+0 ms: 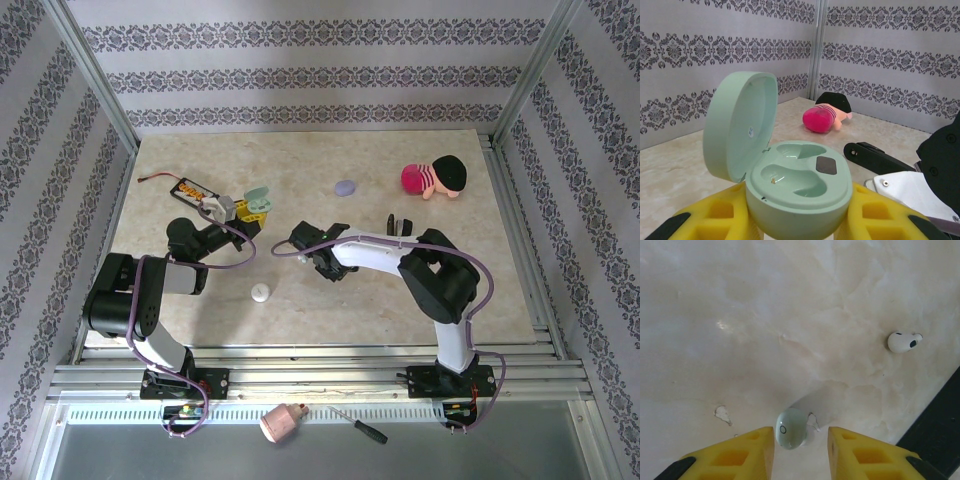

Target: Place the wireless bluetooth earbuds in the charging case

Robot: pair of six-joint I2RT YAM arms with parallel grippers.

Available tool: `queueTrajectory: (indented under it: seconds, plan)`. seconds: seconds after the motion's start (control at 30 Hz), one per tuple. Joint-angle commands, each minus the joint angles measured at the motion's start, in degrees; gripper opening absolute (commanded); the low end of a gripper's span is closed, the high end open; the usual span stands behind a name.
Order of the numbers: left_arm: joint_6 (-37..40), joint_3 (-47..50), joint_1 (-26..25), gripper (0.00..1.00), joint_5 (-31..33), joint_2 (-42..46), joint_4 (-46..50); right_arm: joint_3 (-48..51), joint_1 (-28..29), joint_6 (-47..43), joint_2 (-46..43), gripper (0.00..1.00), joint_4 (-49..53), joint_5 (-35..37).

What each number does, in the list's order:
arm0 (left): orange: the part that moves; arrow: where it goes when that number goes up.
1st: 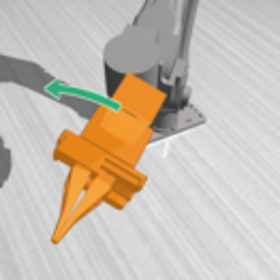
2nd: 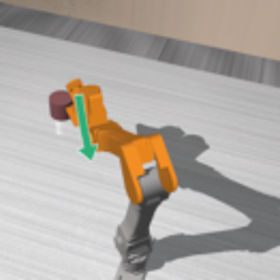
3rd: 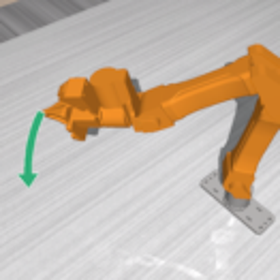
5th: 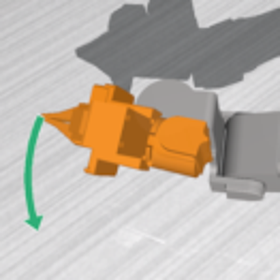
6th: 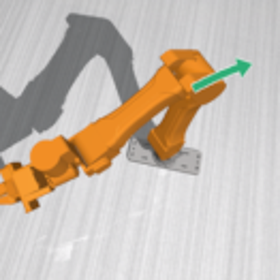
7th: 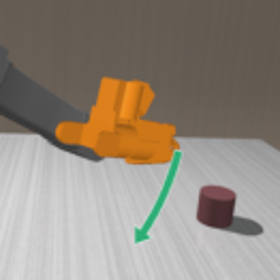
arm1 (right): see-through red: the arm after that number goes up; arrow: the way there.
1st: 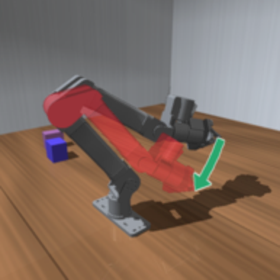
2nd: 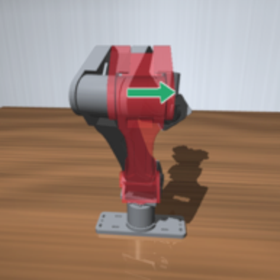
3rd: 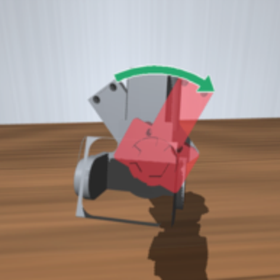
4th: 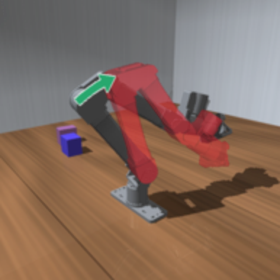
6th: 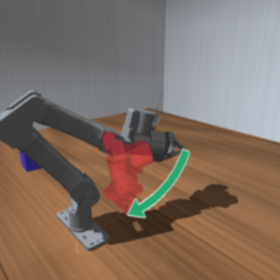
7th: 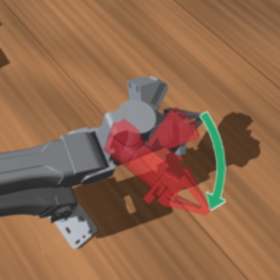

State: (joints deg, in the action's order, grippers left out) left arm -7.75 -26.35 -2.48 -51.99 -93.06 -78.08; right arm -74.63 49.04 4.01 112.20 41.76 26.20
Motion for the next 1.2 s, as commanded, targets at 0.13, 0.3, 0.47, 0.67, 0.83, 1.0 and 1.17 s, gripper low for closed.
queueTrajectory:
  seconds: [0.13, 0.3, 0.47, 0.67, 0.83, 1.0, 1.17]
  plan:
    - [-0.5, 0.3, 1.0, 0.34, 0.0, 1.2, -3.6, -1.4, 0.8, -0.7, 2.3, 0.33, 1.5, 2.3]
    - [-0.6, 0.2, 1.0, 0.34, -0.1, 1.0, -3.6, -1.6, 0.8, -0.9, 3.1, 0.31, 1.1, 2.7]
    - [-0.7, 0.1, 1.0, 0.33, -0.2, 1.0, -3.6, -2.0, 0.8, -1.3, 4.1, 0.30, 1.3, 3.2]
    - [-0.7, 0.0, 1.0, 0.33, -0.2, 0.9, -3.6, -2.1, 0.7, -1.7, 5.2, 0.29, 1.2, 3.5]
    - [-0.7, 0.1, 1.0, 0.33, -0.3, 0.9, -3.6, -2.6, 0.5, -1.7, 5.0, 0.23, 1.8, 3.5]
    - [-0.6, 0.2, 1.0, 0.33, -0.5, 0.9, -3.5, -2.6, 0.0, -1.0, 2.6, 0.22, 1.8, 1.6]
    - [-0.8, 0.1, 0.9, 0.33, -0.7, 0.8, -3.6, -0.8, -2.1, 2.2, -4.0, 0.23, -0.7, -6.8]
